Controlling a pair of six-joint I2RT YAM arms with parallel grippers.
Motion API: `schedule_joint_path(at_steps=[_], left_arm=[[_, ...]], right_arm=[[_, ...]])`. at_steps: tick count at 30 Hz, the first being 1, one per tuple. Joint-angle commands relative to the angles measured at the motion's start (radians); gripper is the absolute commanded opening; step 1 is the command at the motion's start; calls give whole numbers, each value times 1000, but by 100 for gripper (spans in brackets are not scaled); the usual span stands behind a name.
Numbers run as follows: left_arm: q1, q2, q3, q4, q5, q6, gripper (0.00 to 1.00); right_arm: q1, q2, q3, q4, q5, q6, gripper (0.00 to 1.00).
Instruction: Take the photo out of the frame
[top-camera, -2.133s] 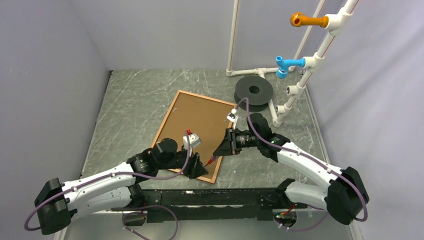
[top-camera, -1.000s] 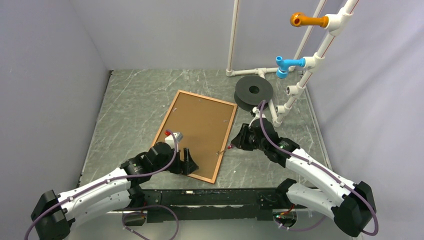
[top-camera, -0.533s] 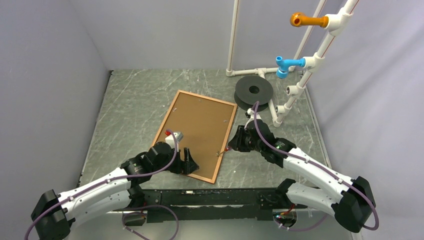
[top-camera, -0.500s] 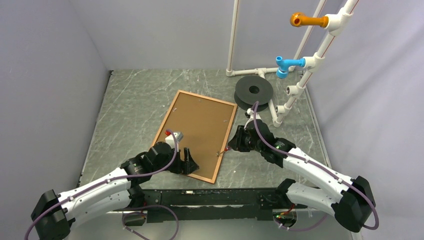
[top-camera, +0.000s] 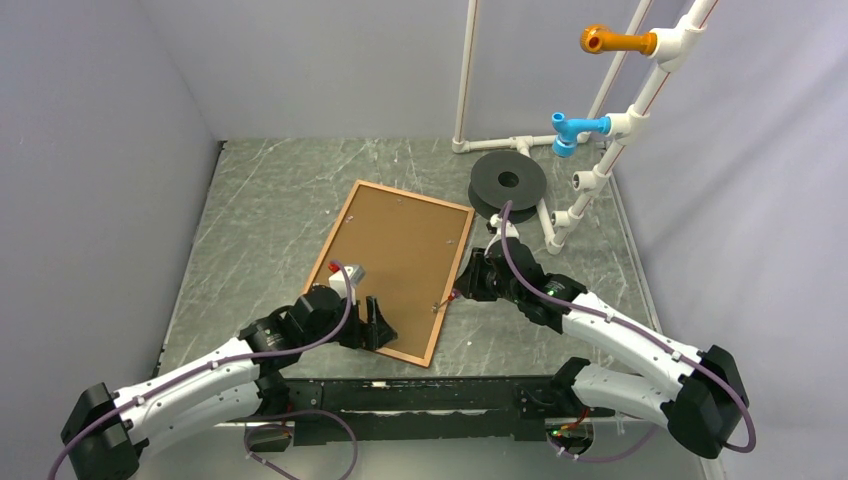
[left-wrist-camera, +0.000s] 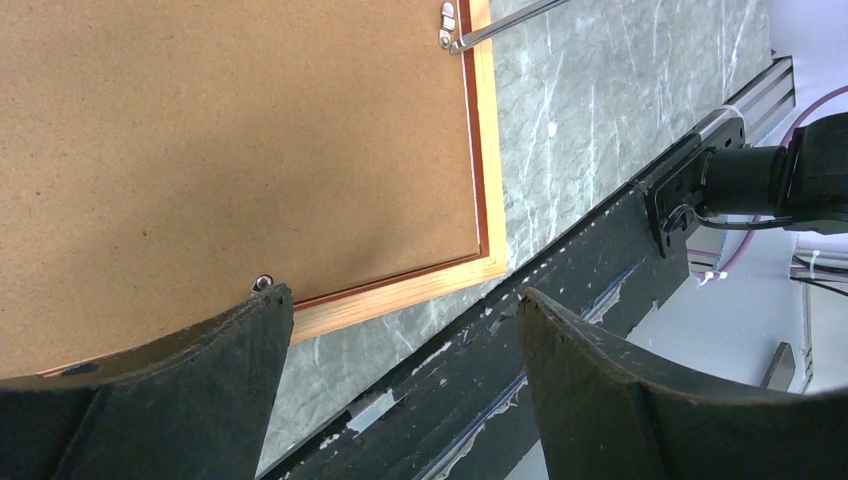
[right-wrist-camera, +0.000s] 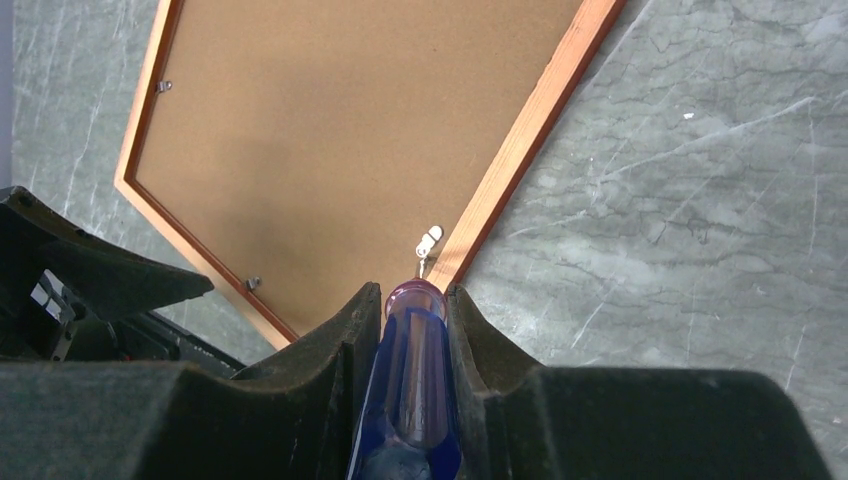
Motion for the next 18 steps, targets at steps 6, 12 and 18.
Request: schedule_joint_path(at_steps=[6,12,18], left_arm=[[1,1,6,35,11,-9,86],[1,16,19,32,19,3,86],[2,14,25,23,17,7,86]], right_arm=[[1,-13,24,-58,91,-33,0],[1,-23,15,-60,106,-29,0],[0,2,-3,2,78,-21,0]])
